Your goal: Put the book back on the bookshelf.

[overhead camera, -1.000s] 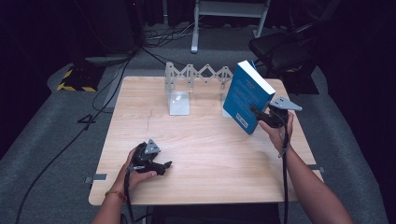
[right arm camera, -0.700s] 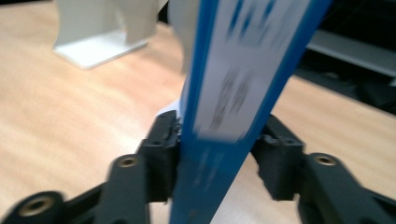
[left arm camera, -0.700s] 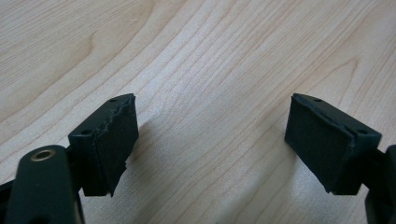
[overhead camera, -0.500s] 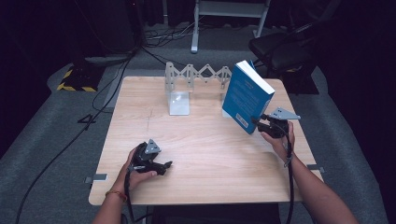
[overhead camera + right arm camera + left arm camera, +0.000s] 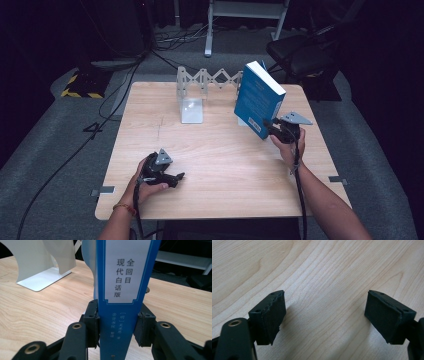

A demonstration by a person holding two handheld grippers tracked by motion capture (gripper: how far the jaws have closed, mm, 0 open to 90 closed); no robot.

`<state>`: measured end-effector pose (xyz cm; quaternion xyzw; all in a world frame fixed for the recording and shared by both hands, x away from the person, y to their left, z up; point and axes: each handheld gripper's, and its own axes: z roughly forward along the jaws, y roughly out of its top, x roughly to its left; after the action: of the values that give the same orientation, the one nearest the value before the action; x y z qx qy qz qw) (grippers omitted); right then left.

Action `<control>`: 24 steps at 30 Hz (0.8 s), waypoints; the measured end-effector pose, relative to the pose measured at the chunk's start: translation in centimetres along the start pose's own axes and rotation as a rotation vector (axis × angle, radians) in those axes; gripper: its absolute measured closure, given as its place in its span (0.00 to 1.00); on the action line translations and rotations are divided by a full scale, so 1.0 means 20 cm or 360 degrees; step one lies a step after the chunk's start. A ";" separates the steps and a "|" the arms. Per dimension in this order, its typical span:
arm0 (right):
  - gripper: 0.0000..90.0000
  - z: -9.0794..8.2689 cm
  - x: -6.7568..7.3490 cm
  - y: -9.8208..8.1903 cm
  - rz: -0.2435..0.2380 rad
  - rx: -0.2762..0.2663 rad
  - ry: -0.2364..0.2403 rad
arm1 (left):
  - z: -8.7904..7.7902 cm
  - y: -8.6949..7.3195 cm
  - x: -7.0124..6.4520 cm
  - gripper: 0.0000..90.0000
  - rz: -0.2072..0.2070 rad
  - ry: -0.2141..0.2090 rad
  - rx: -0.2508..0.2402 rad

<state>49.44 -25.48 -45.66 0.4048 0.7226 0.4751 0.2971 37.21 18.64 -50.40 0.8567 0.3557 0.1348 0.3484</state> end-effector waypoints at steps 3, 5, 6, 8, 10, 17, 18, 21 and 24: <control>0.68 0.03 0.01 0.02 -0.0009 0.0012 -0.0009 | 0.00 0.00 0.00 0.20 0.0003 -0.0001 0.0000; 0.68 0.05 0.02 0.03 -0.0004 0.0013 -0.0011 | 0.00 0.00 0.00 0.20 0.0003 -0.0002 0.0000; 0.68 0.06 0.03 0.03 -0.0009 0.0019 -0.0009 | 0.00 0.00 0.00 0.20 0.0008 0.0003 0.0001; 0.68 0.09 0.04 0.05 -0.0003 0.0031 -0.0007 | 0.00 0.00 0.00 0.20 0.0007 0.0002 0.0001; 0.68 0.10 0.04 0.06 -0.0008 0.0036 -0.0006 | 0.00 0.00 0.00 0.20 0.0001 0.0001 0.0000; 0.68 0.16 0.06 0.09 -0.0016 0.0064 -0.0008 | 0.00 0.00 0.00 0.20 0.0005 -0.0003 0.0000; 0.68 0.16 0.06 0.09 -0.0018 0.0065 -0.0007 | 0.00 0.00 0.00 0.20 0.0009 -0.0001 0.0000; 0.68 0.17 0.06 0.10 -0.0024 0.0074 0.0003 | 0.00 0.00 0.00 0.20 0.0012 -0.0002 -0.0001; 0.68 0.19 0.06 0.11 -0.0029 0.0096 0.0003 | 0.00 0.00 0.00 0.20 0.0014 -0.0005 0.0002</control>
<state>52.59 -22.33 -44.97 0.4064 0.7406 0.4507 0.2884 37.24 18.64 -50.39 0.8586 0.3515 0.1349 0.3479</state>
